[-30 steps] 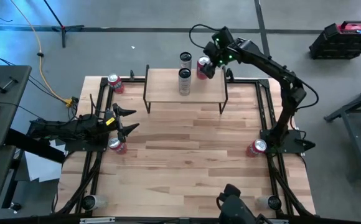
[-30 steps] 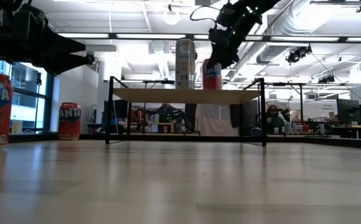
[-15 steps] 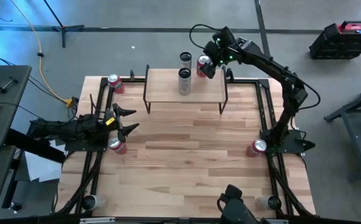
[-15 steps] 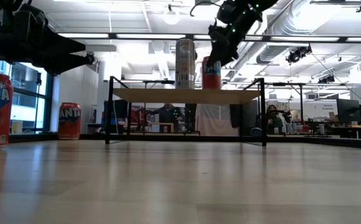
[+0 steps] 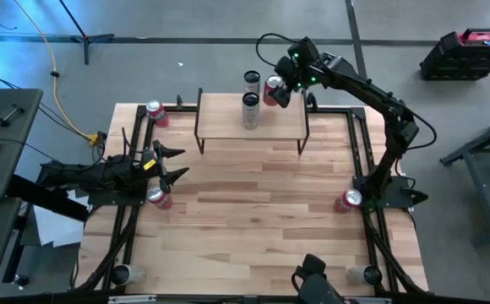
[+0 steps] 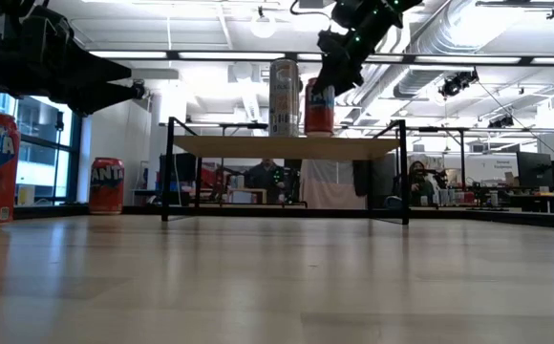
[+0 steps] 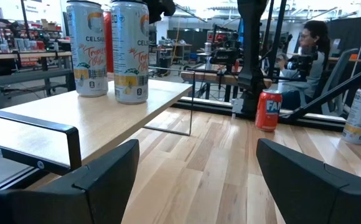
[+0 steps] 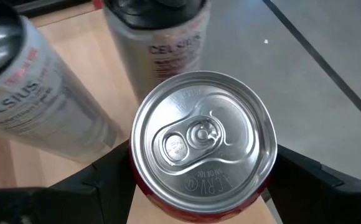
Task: Place canned beverage on shelf
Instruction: Put the top right red soda can on the shelf
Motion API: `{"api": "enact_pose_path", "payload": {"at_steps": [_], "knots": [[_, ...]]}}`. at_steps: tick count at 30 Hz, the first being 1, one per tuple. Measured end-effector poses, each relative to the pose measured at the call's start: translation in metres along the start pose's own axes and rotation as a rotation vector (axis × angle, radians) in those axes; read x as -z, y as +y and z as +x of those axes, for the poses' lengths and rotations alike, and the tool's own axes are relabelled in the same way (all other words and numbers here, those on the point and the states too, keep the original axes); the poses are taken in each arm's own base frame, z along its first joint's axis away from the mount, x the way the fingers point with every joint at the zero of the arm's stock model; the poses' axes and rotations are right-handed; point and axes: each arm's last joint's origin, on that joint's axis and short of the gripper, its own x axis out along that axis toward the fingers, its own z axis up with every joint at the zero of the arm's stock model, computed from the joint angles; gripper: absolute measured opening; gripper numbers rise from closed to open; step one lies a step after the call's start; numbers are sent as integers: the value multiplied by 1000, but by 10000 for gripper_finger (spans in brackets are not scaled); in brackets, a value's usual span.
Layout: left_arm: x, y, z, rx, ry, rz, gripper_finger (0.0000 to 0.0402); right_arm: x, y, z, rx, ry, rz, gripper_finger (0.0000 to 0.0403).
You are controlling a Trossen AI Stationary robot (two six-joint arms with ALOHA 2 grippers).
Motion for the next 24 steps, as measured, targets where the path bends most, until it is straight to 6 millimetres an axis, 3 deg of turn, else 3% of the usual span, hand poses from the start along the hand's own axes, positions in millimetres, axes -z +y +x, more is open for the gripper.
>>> {"api": "enact_pose_path", "payload": {"at_steps": [15,24], "knots": [[0,0,0,0,0,0,314,12,1,10,18,63,43,284],[0,0,0,0,0,0,314,10,3,-4,30,44,56,284]]}}
